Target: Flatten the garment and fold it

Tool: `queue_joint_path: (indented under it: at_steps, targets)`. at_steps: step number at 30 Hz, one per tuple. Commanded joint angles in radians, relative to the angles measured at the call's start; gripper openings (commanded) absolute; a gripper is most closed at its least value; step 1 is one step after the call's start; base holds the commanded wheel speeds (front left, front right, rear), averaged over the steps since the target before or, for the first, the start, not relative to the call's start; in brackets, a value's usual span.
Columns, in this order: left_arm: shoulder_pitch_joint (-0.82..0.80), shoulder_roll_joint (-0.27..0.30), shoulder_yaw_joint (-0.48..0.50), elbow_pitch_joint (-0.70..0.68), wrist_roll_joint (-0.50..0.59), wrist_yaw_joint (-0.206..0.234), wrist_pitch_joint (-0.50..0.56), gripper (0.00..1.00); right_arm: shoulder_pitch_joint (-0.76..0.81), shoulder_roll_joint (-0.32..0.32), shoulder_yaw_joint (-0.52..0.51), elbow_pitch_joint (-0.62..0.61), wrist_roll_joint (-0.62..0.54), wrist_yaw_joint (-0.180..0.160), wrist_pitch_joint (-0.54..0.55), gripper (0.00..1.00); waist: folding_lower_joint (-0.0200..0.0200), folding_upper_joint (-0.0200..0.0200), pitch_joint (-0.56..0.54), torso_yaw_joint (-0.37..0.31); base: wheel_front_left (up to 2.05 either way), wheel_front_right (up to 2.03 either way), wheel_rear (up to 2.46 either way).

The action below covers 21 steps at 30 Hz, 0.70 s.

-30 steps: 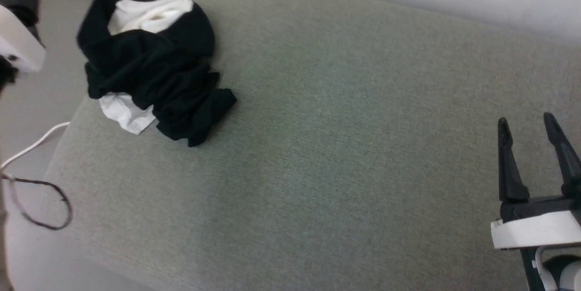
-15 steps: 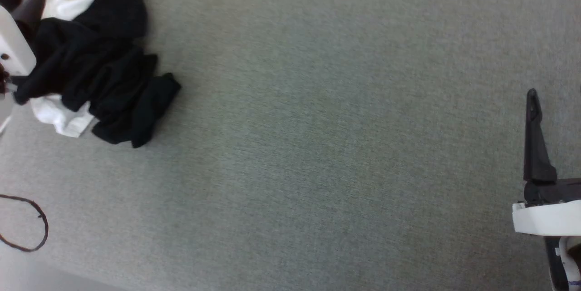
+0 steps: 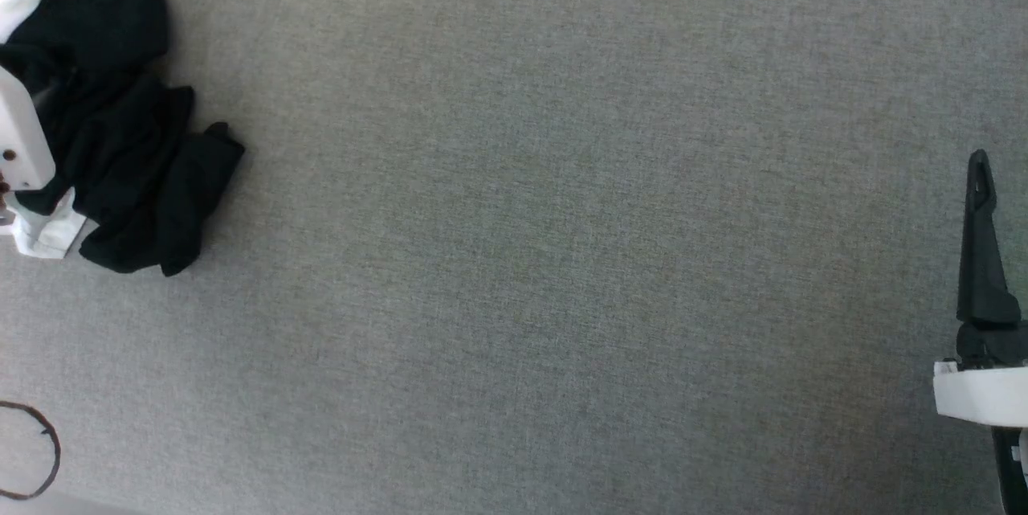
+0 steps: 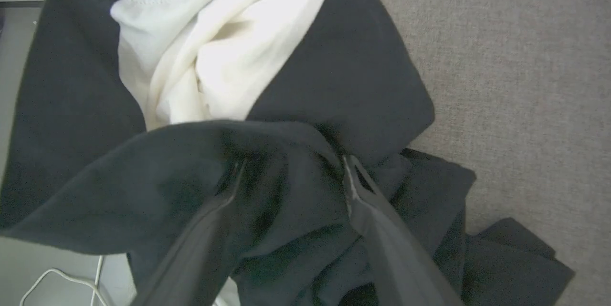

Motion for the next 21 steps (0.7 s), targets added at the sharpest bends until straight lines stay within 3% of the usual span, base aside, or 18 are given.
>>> queue_joint_path:
  at_steps: [1, 5, 6, 7, 8, 21]
  targets:
    - [0.010, -0.011, -0.005, 0.009, -0.004, 0.010, 0.005, 1.00, 0.005, 0.001, -0.003, -0.013, -0.009, -0.001, 0.005, 1.00, 0.0000, 0.0000, 0.005, -0.002, 0.00, 0.00, 0.00]
    - [0.018, -0.023, -0.015, 0.036, -0.005, 0.014, 0.007, 1.00, 0.012, 0.001, -0.008, -0.032, -0.015, -0.001, 0.018, 1.00, 0.0000, 0.0000, 0.007, -0.004, 0.00, 0.00, 0.00]
    - [0.021, -0.026, -0.016, 0.041, -0.005, 0.015, 0.001, 0.73, 0.013, 0.001, -0.009, -0.036, -0.016, -0.001, 0.020, 1.00, 0.0000, 0.0000, 0.008, -0.004, 0.00, 0.00, 0.00]
    - [0.023, -0.026, -0.017, 0.045, -0.003, 0.015, -0.010, 0.14, 0.014, 0.001, -0.009, -0.040, -0.016, -0.001, 0.022, 1.00, 0.0000, 0.0000, 0.009, -0.005, 0.00, 0.00, 0.00]
    - [0.026, -0.025, -0.020, 0.048, 0.002, 0.014, -0.023, 0.00, 0.014, 0.001, -0.010, -0.044, -0.016, -0.001, 0.025, 1.00, 0.0000, 0.0000, 0.011, -0.006, 0.00, 0.00, 0.00]
    - [-0.007, -0.008, 0.030, 0.081, -0.013, -0.001, -0.252, 0.00, 0.002, 0.001, -0.015, -0.005, 0.014, -0.001, 0.002, 1.00, 0.0000, 0.0000, -0.049, -0.005, 0.00, 0.00, 0.00]
